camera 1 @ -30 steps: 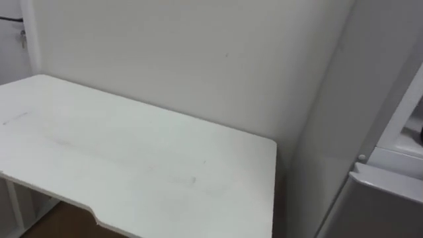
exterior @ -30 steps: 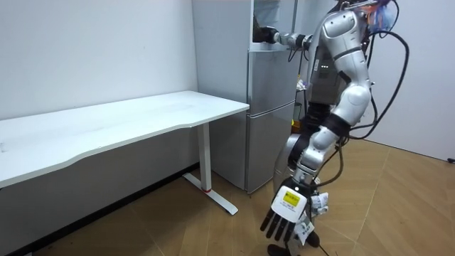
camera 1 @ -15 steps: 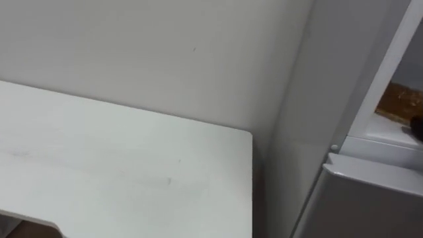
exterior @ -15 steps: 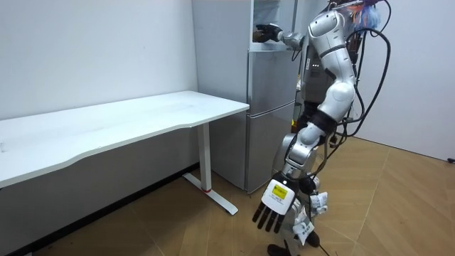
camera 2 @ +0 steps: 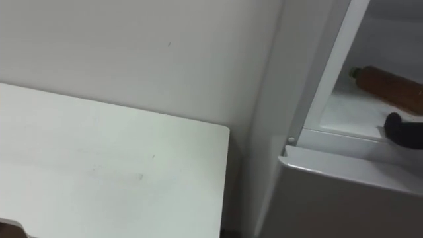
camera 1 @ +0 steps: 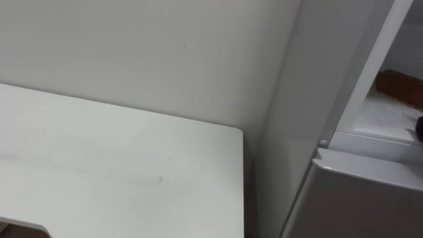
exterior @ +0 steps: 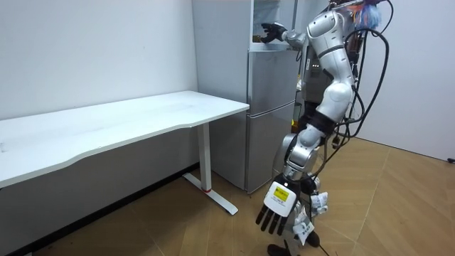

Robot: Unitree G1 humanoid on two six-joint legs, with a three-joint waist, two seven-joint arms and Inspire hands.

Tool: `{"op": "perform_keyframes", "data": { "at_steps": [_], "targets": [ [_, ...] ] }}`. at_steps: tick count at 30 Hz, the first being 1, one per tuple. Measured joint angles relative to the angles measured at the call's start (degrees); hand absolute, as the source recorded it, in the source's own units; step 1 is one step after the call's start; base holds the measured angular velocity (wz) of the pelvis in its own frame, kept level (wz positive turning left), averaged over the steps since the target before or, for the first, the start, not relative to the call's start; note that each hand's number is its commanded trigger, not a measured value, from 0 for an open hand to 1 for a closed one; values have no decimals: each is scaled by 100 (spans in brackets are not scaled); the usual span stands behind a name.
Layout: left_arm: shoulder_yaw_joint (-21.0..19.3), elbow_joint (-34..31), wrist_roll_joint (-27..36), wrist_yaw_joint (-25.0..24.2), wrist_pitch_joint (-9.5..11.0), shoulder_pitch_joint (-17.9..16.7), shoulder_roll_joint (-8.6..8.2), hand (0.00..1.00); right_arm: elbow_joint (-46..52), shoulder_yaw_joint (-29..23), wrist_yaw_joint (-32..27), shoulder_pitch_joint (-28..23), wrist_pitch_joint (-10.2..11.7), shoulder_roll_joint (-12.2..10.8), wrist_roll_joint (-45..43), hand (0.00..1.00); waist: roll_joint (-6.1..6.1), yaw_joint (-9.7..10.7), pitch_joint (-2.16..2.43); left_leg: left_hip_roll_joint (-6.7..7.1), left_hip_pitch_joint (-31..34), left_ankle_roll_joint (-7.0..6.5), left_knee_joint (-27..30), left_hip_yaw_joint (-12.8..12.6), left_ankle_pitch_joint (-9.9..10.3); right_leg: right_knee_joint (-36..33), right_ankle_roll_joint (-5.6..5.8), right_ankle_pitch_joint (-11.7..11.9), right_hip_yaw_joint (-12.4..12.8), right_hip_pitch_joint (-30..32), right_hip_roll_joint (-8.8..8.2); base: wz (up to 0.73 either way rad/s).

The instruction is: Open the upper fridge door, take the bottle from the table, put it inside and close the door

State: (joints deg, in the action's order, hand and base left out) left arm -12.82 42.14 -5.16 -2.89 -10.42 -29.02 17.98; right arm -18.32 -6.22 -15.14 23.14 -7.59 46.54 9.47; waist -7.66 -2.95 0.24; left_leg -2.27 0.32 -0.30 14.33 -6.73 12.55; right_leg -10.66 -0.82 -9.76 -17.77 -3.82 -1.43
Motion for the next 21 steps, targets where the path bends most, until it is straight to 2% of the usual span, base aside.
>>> {"op": "perform_keyframes", "data": {
  "at_steps": [2,7,8,10,11,13,15,16,18,19,21],
  "targets": [
    [-10,3,2,2,7,-6,-33,0,180,-22,-149,-17,-4,-1,167,0,32,5,0,3,-64,-3,-47,-52,-1,-9,3,-2,56,5,-3,-19],
    [-62,18,1,21,233,-51,-169,0,1630,-296,-332,-474,71,-38,594,0,185,-50,5,-8,-220,-4,-106,-177,-2,-8,3,-2,134,-48,-9,-12],
    [-62,24,-1,21,286,-51,-202,0,1973,-425,-379,-589,116,-154,885,0,210,-66,-20,-9,-291,-3,-108,-199,-1,1,3,-2,151,-104,-13,-11],
    [-44,122,64,41,389,-47,-250,0,2495,-466,-474,-740,224,-337,1533,0,259,-46,-16,-8,-328,0,-180,-196,0,2,8,-6,192,-126,-6,-6],
    [-45,212,55,82,463,-8,-307,0,2866,-522,-468,-885,315,-468,1833,0,258,-9,-14,-9,-335,-1,-200,-197,0,7,8,-6,183,-132,-6,-3],
    [-40,281,39,123,585,-10,-390,0,3451,-673,-467,-1269,493,-761,2198,0,323,-14,-53,-9,-379,-1,-211,-211,1,10,8,-6,183,-182,-17,2],
    [-41,434,21,199,685,21,-535,0,4020,-829,-348,-1615,756,-1226,2748,0,384,13,-47,-9,-399,-14,-192,-235,19,12,10,-7,190,-212,-32,0],
    [-39,484,-17,220,713,44,-573,0,4081,-852,-300,-1650,842,-1333,2869,0,403,22,-54,-11,-398,-21,-172,-255,25,12,10,-7,191,-213,-35,-6],
    [-22,897,-111,239,848,200,-633,0,4203,-866,-89,-1831,1160,-1781,3258,0,509,26,-33,-6,-407,-30,-151,-277,33,3,10,-6,233,-215,-43,-10],
    [-10,968,-159,241,848,238,-634,0,4228,-866,-24,-1895,1225,-1889,3382,0,533,36,-32,-3,-404,-31,-146,-273,33,4,10,-6,272,-212,-42,-8],
    [-2,1138,-306,245,857,334,-665,0,4240,-864,284,-2048,1303,-2191,3732,0,666,109,-34,0,-386,-40,-98,-283,43,-3,9,-6,341,-192,-39,-6]
  ]
}}
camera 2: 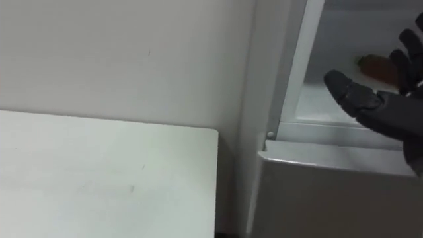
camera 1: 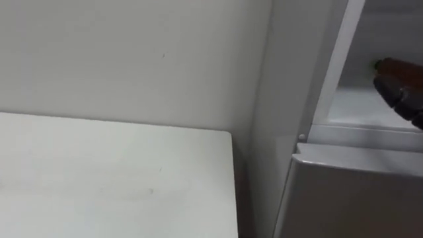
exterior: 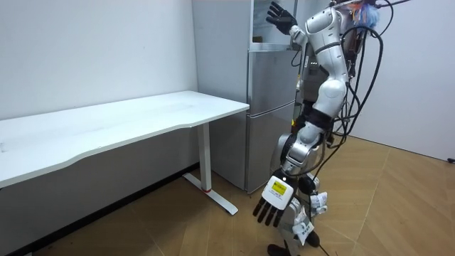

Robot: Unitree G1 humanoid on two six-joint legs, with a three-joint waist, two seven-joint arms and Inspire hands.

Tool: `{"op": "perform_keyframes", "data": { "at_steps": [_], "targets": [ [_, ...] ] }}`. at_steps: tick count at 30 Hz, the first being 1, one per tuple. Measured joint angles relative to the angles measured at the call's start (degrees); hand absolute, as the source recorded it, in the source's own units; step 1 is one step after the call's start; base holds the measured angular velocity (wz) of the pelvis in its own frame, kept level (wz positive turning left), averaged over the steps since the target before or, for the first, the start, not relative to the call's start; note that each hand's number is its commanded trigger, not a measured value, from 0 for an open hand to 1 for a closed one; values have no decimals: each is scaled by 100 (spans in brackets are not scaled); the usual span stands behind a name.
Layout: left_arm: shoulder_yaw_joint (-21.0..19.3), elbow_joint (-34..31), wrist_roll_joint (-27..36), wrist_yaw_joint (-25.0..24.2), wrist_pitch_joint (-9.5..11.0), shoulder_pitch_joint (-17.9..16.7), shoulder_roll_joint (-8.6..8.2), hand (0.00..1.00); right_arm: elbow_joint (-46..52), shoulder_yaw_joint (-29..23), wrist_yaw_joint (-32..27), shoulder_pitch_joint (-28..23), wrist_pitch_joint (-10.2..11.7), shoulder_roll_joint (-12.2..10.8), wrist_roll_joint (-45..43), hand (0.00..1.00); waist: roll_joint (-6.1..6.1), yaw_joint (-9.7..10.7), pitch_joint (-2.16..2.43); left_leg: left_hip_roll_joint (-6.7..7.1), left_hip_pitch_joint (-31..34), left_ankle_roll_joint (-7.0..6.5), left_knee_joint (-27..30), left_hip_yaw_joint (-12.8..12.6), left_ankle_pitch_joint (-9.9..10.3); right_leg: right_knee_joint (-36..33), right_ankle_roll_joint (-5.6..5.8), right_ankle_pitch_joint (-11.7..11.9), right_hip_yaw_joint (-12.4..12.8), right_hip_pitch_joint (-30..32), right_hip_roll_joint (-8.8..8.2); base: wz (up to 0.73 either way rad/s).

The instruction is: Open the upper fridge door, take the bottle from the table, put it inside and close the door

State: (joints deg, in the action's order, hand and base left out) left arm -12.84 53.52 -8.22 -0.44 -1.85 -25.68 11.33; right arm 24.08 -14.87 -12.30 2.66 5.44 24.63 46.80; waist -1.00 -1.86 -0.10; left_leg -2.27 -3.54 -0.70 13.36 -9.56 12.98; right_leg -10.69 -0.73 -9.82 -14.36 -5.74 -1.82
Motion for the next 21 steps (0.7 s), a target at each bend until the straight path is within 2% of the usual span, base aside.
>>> {"op": "perform_keyframes", "data": {
  "at_steps": [3,4,5,7,9,12,18,21],
  "targets": [
    [0,36,-7,-2,37,77,-83,0,9,-4,250,-147,174,-232,116,0,95,31,14,-6,3,-5,21,-76,12,11,0,-18,65,68,-6,-12],
    [0,37,-1,-3,119,70,-133,0,56,-5,326,-265,233,-378,111,0,160,30,23,-11,-8,-5,18,-124,12,2,-3,-22,134,94,1,-21],
    [0,54,-14,-5,198,54,-180,0,142,-6,379,-477,310,-494,50,0,230,45,60,-8,-12,-7,14,-142,13,-4,-3,-22,160,107,3,-17],
    [3,58,-15,-1,256,60,-197,0,138,3,456,-847,452,-635,-176,0,271,102,70,-7,-35,-6,10,-169,12,-25,3,-26,170,90,7,-3],
    [10,83,-15,37,310,85,-225,0,117,7,437,-1235,452,-865,-515,0,280,165,62,-12,-42,-3,6,-215,11,-47,-5,-31,212,113,17,-9],
    [207,206,20,144,392,176,-284,0,-94,52,306,-1641,554,-1037,-1176,0,298,222,48,-13,-89,3,-15,-294,26,-2,9,-40,324,113,33,-13],
    [246,256,51,151,609,238,-298,0,-885,172,-120,-2398,590,-1190,-2083,0,265,307,47,-8,-76,-13,-76,-412,48,-25,29,-40,439,206,31,-12],
    [245,261,53,151,662,260,-276,0,-1145,179,-312,-2431,598,-1304,-2306,0,278,339,44,-3,-69,-14,-88,-452,49,-117,35,-37,495,267,42,-15]
  ]
}}
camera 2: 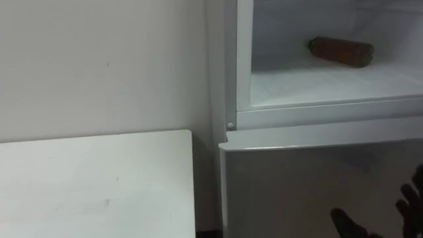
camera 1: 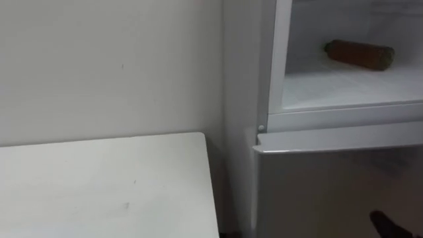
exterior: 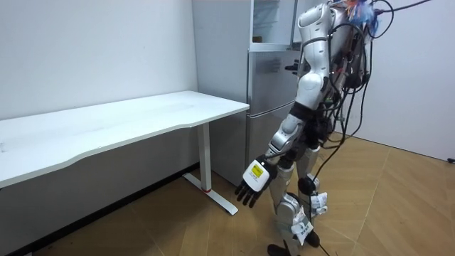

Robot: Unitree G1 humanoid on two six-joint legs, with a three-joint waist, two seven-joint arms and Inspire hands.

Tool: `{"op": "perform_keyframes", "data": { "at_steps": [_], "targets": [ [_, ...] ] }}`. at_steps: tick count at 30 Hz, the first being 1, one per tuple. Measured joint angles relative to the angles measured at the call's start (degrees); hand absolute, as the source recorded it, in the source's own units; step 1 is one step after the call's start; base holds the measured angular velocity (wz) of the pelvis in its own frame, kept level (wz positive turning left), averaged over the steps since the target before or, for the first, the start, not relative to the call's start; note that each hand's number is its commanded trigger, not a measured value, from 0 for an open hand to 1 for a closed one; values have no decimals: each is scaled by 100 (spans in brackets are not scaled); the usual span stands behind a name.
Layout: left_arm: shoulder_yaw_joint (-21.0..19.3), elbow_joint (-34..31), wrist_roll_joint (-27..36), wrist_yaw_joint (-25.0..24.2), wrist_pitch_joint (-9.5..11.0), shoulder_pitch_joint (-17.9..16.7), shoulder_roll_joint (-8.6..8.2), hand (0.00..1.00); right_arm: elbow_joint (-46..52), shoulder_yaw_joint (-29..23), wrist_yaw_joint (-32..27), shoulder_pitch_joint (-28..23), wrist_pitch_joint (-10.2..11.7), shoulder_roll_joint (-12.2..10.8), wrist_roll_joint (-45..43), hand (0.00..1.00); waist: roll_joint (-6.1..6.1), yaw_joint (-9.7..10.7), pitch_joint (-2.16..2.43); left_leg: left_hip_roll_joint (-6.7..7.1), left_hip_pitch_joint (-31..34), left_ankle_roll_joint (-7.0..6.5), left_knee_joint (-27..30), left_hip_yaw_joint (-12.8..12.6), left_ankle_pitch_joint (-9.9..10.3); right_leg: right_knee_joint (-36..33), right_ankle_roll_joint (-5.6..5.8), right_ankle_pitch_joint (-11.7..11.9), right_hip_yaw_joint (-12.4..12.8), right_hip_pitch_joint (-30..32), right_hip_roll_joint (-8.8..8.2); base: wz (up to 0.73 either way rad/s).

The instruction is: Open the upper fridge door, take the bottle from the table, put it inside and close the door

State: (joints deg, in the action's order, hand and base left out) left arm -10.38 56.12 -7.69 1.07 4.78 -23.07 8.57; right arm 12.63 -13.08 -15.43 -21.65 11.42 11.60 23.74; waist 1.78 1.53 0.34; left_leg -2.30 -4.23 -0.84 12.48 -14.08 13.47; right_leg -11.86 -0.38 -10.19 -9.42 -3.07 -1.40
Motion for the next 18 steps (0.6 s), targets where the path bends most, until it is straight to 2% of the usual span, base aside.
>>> {"op": "perform_keyframes", "data": {
  "at_steps": [2,11,16,18],
  "targets": [
    [2,0,18,-4,68,24,10,0,-232,0,-206,1,21,-13,-142,0,-6,11,0,9,-30,-1,-63,-30,0,23,2,0,26,1,20,-6],
    [45,-2,340,-3,53,19,67,0,-1302,-15,-1159,68,79,-13,74,0,-62,107,-3,8,-50,0,-114,-79,3,44,20,-36,66,20,33,-1],
    [-80,-19,341,1,55,8,95,0,-1480,-398,-1780,42,80,-55,105,0,-98,180,-7,24,-41,3,-183,-98,1,30,25,-51,101,80,39,-3],
    [-103,-59,344,1,56,-11,130,0,-1466,-611,-2024,50,86,-43,115,0,-164,188,-10,66,-33,7,-209,-89,-4,27,26,-60,112,99,40,-3]
  ]
}}
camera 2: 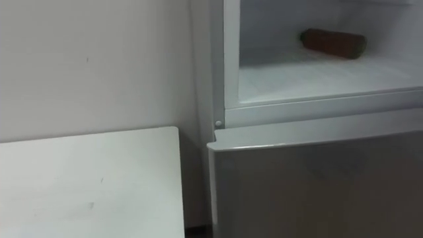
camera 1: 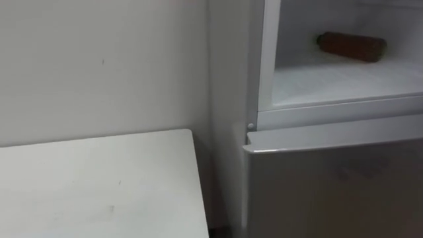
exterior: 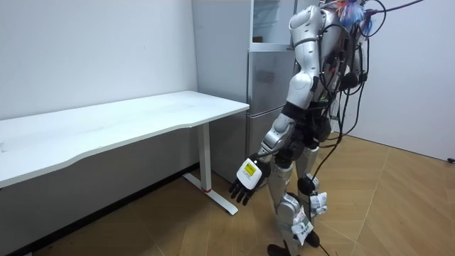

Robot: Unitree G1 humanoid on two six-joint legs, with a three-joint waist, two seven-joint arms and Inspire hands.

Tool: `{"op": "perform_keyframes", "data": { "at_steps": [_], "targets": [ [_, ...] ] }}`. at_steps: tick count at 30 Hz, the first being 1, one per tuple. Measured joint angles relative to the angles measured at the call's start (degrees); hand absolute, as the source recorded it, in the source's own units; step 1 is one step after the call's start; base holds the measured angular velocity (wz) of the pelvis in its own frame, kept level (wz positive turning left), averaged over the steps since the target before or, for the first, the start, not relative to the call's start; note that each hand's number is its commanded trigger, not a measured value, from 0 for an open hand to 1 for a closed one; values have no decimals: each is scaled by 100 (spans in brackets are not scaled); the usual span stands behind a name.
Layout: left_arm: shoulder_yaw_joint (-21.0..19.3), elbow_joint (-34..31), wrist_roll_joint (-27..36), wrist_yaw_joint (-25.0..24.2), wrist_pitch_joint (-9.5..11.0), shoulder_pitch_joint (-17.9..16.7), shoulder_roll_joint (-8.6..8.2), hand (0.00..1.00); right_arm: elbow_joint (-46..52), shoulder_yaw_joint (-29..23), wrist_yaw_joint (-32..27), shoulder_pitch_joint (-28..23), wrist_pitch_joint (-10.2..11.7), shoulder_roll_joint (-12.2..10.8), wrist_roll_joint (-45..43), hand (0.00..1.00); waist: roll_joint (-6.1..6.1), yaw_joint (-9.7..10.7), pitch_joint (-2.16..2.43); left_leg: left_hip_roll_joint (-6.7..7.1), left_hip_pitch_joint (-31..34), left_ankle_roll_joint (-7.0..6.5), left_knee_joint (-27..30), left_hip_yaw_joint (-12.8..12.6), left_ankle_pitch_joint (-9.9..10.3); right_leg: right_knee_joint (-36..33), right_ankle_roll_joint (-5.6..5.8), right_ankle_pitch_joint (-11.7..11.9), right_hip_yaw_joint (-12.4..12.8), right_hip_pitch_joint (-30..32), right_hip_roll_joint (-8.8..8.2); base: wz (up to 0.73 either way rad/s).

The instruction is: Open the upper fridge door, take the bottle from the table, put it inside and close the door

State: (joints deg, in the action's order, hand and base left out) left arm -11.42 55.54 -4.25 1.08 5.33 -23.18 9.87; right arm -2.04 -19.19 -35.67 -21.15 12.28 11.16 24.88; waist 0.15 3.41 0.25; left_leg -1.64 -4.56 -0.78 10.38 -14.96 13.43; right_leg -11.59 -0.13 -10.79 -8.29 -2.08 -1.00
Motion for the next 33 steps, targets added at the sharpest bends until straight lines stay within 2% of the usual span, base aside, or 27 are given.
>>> {"op": "perform_keyframes", "data": {
  "at_steps": [3,6,9,15,16,17,20,27,33],
  "targets": [
    [-187,1,26,-3,-1,-16,21,0,23,-597,-594,154,2,44,76,0,-158,56,-3,11,-6,-1,8,8,0,7,6,-7,-37,-4,-10,0],
    [-259,14,1,-3,-4,-27,69,0,62,-1146,-1108,437,25,162,-29,0,-236,105,-4,29,-4,-6,7,13,3,4,23,-18,-38,1,-22,0],
    [-308,-7,-39,-3,-4,-23,80,0,233,-1460,-1524,541,90,372,-63,0,-253,143,-1,36,-17,-15,-9,12,10,0,35,-24,-33,13,-31,0],
    [-420,11,-43,-1,-3,-40,82,0,1006,-1950,-2097,550,171,530,-67,0,-267,195,4,48,-41,-14,-80,33,5,-22,35,-61,-61,10,-36,0],
    [-420,15,-41,-1,-1,-41,85,0,1168,-2021,-2190,551,254,562,-67,0,-284,205,3,51,-41,-14,-79,38,6,-22,35,-73,-69,9,-40,4],
    [-421,14,-42,-1,0,-41,85,0,1241,-2067,-2248,552,320,629,-68,0,-311,220,0,52,-27,-14,-77,49,6,-22,36,-76,-80,16,-41,5],
    [-423,34,-18,-2,2,-41,86,0,1433,-2123,-2345,532,329,724,-131,0,-362,241,0,52,-1,-14,-68,53,6,-13,36,-76,-88,36,-41,1],
    [-421,212,4,-2,2,-14,125,0,1596,-2022,-2461,596,313,723,-766,0,-332,225,-3,64,-10,-14,-54,14,6,-130,43,-120,-66,107,-63,0],
    [-420,259,-43,-12,-43,-14,129,0,1702,-1846,-2459,591,256,723,-1219,0,-331,117,-6,68,-48,-13,-12,1,6,-210,28,-186,-59,123,-85,0]
  ]
}}
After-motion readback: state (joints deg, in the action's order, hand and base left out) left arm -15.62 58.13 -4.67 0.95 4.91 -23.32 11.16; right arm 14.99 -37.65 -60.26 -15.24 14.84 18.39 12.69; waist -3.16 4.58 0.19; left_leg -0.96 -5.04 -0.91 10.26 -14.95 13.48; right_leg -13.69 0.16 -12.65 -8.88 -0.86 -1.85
